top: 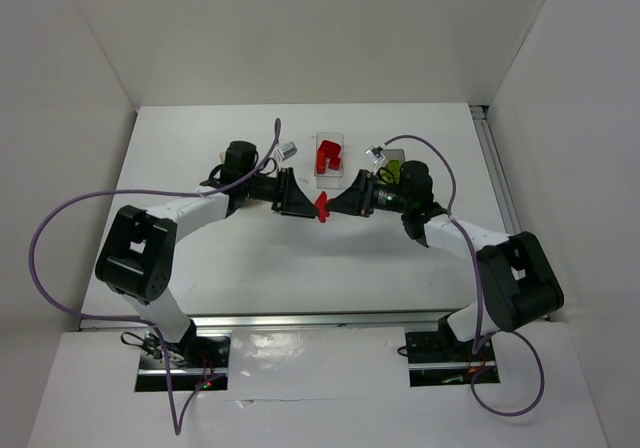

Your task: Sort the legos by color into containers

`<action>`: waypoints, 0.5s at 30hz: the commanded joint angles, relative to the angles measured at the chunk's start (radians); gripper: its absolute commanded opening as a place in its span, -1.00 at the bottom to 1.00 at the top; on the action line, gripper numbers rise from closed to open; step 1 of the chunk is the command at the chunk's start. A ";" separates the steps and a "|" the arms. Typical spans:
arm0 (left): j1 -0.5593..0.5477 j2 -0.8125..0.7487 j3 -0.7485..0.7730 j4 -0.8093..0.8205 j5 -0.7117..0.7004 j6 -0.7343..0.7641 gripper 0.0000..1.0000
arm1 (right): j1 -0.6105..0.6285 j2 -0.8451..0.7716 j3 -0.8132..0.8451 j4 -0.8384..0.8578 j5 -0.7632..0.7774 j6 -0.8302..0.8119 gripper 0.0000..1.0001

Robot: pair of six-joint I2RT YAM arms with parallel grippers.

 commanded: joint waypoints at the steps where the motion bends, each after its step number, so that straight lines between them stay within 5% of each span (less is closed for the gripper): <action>1: 0.001 -0.024 0.060 0.024 0.067 0.035 -1.00 | -0.006 0.016 0.012 0.045 -0.005 -0.025 -0.09; 8: 0.031 -0.013 0.095 -0.097 0.007 0.105 -1.00 | -0.039 -0.102 -0.020 -0.128 0.113 -0.065 -0.67; 15: 0.120 -0.001 0.155 -0.266 -0.034 0.178 -1.00 | -0.107 -0.175 0.040 -0.489 0.219 -0.263 -0.77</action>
